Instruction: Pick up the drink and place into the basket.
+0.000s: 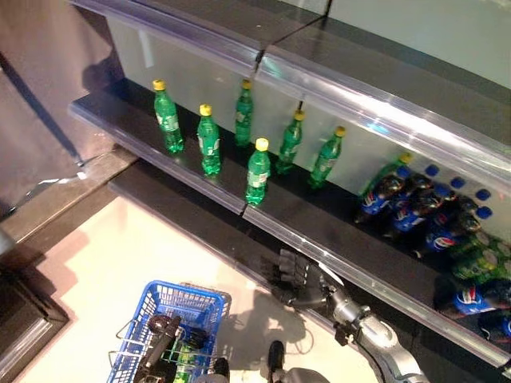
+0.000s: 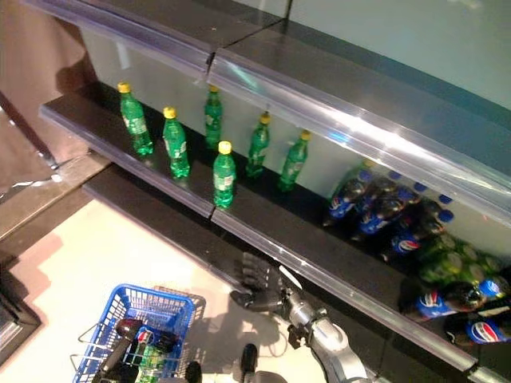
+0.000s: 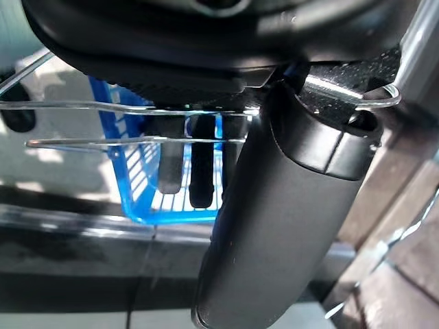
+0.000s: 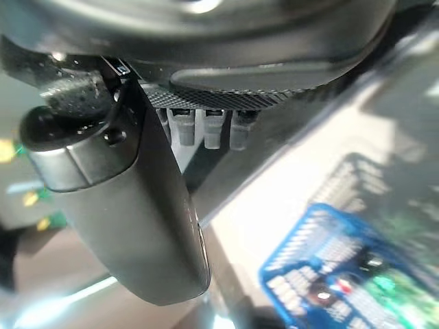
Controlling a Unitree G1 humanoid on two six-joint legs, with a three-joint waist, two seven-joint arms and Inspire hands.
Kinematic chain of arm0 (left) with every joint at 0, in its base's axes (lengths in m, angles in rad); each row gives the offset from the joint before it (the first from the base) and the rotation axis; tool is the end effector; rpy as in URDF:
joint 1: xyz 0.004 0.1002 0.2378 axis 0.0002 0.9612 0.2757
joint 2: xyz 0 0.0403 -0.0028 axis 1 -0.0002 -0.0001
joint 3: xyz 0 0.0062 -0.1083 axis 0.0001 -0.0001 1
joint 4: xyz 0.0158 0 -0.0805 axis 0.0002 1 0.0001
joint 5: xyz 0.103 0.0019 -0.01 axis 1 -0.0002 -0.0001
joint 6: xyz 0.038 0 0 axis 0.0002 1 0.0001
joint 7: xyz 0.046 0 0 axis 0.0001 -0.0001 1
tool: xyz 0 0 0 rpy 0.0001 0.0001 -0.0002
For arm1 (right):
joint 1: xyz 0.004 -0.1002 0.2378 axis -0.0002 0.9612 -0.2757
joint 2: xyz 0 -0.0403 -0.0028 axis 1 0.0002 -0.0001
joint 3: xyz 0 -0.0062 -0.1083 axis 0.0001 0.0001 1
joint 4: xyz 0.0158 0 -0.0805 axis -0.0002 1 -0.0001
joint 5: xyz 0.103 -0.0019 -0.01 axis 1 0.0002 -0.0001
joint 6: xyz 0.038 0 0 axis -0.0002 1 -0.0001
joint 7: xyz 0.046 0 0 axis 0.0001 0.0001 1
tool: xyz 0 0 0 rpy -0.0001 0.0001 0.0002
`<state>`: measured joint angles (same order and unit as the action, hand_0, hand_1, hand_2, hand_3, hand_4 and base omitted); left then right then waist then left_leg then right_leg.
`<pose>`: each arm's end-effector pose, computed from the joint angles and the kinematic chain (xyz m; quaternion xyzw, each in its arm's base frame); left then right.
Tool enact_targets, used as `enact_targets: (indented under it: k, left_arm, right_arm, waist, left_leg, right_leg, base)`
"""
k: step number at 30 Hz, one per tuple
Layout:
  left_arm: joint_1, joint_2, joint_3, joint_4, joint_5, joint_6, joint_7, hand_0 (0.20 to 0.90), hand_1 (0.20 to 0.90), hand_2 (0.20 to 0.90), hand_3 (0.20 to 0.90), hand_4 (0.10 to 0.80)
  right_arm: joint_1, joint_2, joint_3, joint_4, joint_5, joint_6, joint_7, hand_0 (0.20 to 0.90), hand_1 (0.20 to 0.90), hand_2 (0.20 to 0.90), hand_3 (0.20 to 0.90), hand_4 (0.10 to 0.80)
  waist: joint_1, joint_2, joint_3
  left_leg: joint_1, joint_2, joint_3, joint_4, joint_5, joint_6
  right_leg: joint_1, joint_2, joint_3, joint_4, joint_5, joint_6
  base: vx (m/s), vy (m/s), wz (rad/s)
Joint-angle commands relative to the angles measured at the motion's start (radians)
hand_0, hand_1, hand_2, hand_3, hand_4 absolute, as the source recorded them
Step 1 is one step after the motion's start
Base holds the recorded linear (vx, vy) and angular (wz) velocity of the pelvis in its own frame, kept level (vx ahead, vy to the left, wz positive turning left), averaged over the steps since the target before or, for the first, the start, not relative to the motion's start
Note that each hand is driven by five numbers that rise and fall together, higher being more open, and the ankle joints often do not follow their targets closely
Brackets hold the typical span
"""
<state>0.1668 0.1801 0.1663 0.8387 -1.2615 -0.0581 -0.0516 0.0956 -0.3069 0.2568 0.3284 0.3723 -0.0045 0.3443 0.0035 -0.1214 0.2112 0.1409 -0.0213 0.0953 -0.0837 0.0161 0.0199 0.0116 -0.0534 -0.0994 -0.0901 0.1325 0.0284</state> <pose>0.0755 0.2373 -0.1040 -0.4714 0.2702 0.3754 0.7509 0.1610 -0.1849 -0.0391 0.0571 0.2310 0.2171 0.9467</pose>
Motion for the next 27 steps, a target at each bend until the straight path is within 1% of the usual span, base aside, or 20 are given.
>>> enact_targets:
  k: [1,2,4,5,7,8,9,11,15,17,18,21,24,27]
  left_arm:
    - [-0.111,0.015,0.012,-0.054,-0.056,-0.124,-0.125,0.300,0.300,0.300,0.200,0.100]
    - [-0.117,0.013,0.009,-0.031,-0.047,-0.122,-0.132,0.300,0.300,0.300,0.200,0.100]
    - [-0.126,0.011,0.003,-0.009,-0.025,-0.119,-0.134,0.300,0.300,0.300,0.200,0.100]
    - [-0.137,0.010,-0.003,0.024,-0.019,-0.113,-0.155,0.300,0.300,0.300,0.200,0.100]
    - [-0.147,0.008,-0.009,0.061,-0.006,-0.116,-0.182,0.300,0.300,0.300,0.200,0.100]
    - [-0.151,0.008,-0.012,0.086,0.009,-0.112,-0.198,0.300,0.300,0.300,0.200,0.100]
    - [-0.152,0.008,-0.012,0.090,0.010,-0.110,-0.202,0.300,0.300,0.300,0.200,0.100]
    - [-0.157,0.001,-0.015,0.137,0.007,-0.101,-0.247,0.300,0.300,0.300,0.200,0.100]
    - [-0.160,-0.007,-0.012,0.191,-0.003,-0.084,-0.318,0.300,0.300,0.300,0.200,0.100]
    - [-0.160,-0.009,-0.013,0.209,0.008,-0.079,-0.333,0.300,0.300,0.300,0.200,0.100]
    - [-0.158,-0.009,-0.016,0.231,0.008,-0.074,-0.348,0.300,0.300,0.300,0.200,0.100]
    - [-0.157,-0.011,-0.004,0.254,0.001,-0.078,-0.373,0.300,0.300,0.300,0.200,0.100]
    - [-0.154,-0.011,0.003,0.258,-0.009,-0.078,-0.386,0.300,0.300,0.300,0.200,0.100]
    - [-0.153,-0.009,0.011,0.255,-0.020,-0.065,-0.402,0.300,0.300,0.300,0.200,0.100]
  right_arm:
    - [-0.010,-0.040,0.005,0.009,-0.013,-0.022,0.003,0.900,0.900,0.900,0.900,0.800]
    - [-0.009,-0.030,-0.001,0.081,-0.043,-0.041,-0.013,0.900,0.900,0.900,0.900,0.800]
    - [-0.016,-0.016,-0.014,0.155,-0.063,-0.030,-0.032,0.900,0.900,0.900,0.900,0.800]
    - [-0.029,-0.002,-0.028,0.249,-0.081,-0.039,-0.057,0.900,0.900,0.900,0.900,0.800]
    - [-0.046,0.009,-0.046,0.362,-0.084,-0.045,-0.073,0.900,0.900,0.900,0.900,0.800]
    - [-0.058,0.018,-0.069,0.457,-0.073,-0.053,-0.078,0.900,0.900,0.900,0.900,0.800]
    - [-0.061,0.020,-0.072,0.471,-0.071,-0.045,-0.084,0.900,0.900,0.900,0.900,0.800]
    - [-0.084,0.034,-0.119,0.640,-0.113,-0.070,-0.123,0.900,0.900,0.900,0.900,0.800]
    - [-0.122,0.047,-0.178,0.811,-0.098,-0.043,-0.164,0.900,0.900,0.900,0.900,0.800]
    - [-0.131,0.048,-0.189,0.848,-0.111,-0.028,-0.192,0.900,0.900,0.900,0.900,0.800]
    - [-0.139,0.046,-0.210,0.896,-0.127,0.011,-0.222,0.900,0.900,0.900,0.900,0.800]
    - [-0.140,0.043,-0.237,0.957,-0.159,0.035,-0.251,0.900,0.900,0.900,0.900,0.800]
    - [-0.138,0.039,-0.246,0.974,-0.183,0.036,-0.255,0.900,0.900,0.900,0.900,0.800]
    - [-0.138,0.034,-0.255,0.980,-0.168,0.041,-0.260,0.900,0.900,0.900,0.900,0.800]
  waist:
    - [-0.001,0.059,-0.145]
    - [-0.005,0.059,-0.146]
    - [-0.008,0.060,-0.148]
    - [-0.009,0.063,-0.149]
    - [-0.007,0.066,-0.151]
    - [-0.004,0.069,-0.153]
    - [-0.003,0.070,-0.153]
    - [0.003,0.076,-0.158]
    - [0.019,0.085,-0.164]
    - [0.024,0.089,-0.166]
    - [0.032,0.094,-0.170]
    - [0.038,0.100,-0.173]
    - [0.041,0.103,-0.175]
    - [0.042,0.104,-0.174]
  left_leg:
    - [-0.042,-0.051,-0.032,0.056,-0.049,0.009]
    - [-0.042,-0.051,-0.031,0.059,-0.053,0.008]
    - [-0.042,-0.051,-0.031,0.063,-0.057,0.008]
    - [-0.041,-0.051,-0.030,0.067,-0.060,0.008]
    - [-0.039,-0.051,-0.031,0.072,-0.065,0.007]
    - [-0.037,-0.050,-0.032,0.074,-0.066,0.006]
    - [-0.037,-0.050,-0.032,0.075,-0.067,0.006]
    - [-0.031,-0.048,-0.034,0.077,-0.071,0.005]
    - [-0.027,-0.046,-0.038,0.080,-0.076,0.004]
    - [-0.025,-0.046,-0.039,0.082,-0.077,0.004]
    - [-0.023,-0.046,-0.044,0.083,-0.079,0.003]
    - [-0.017,-0.046,-0.051,0.083,-0.079,0.003]
    - [-0.016,-0.047,-0.056,0.083,-0.078,0.001]
    - [-0.017,-0.047,-0.061,0.084,-0.079,0.001]
  right_leg:
    - [0.061,0.002,-0.004,0.003,-0.051,0.050]
    - [0.061,0.004,0.000,0.003,-0.052,0.048]
    - [0.061,0.006,0.004,0.003,-0.054,0.047]
    - [0.062,0.007,0.007,0.003,-0.054,0.046]
    - [0.064,0.008,0.008,0.003,-0.056,0.045]
    - [0.067,0.010,0.009,0.003,-0.057,0.043]
    - [0.068,0.010,0.010,0.003,-0.057,0.043]
    - [0.075,0.011,0.009,0.003,-0.059,0.040]
    - [0.084,0.013,0.004,0.003,-0.065,0.034]
    - [0.088,0.013,0.001,0.003,-0.068,0.032]
    - [0.095,0.013,-0.006,0.003,-0.072,0.030]
    - [0.102,0.013,-0.011,0.003,-0.075,0.028]
    - [0.105,0.012,-0.015,0.003,-0.076,0.027]
    - [0.107,0.013,-0.017,0.003,-0.077,0.026]
  base:
    - [0.043,-0.003,-0.14]
    - [0.039,0.000,-0.11]
    - [0.044,0.010,-0.13]
    - [0.061,0.015,-0.12]
    - [0.067,0.017,-0.08]
    - [0.060,0.016,-0.05]
    - [0.079,0.024,-0.05]
    - [0.076,0.024,-0.05]
    - [0.044,0.015,-0.03]
    - [0.041,0.018,-0.01]
    - [0.041,0.018,-0.01]
    - [0.038,0.012,0.02]
    - [0.028,0.008,0.04]
    - [0.005,0.000,0.04]
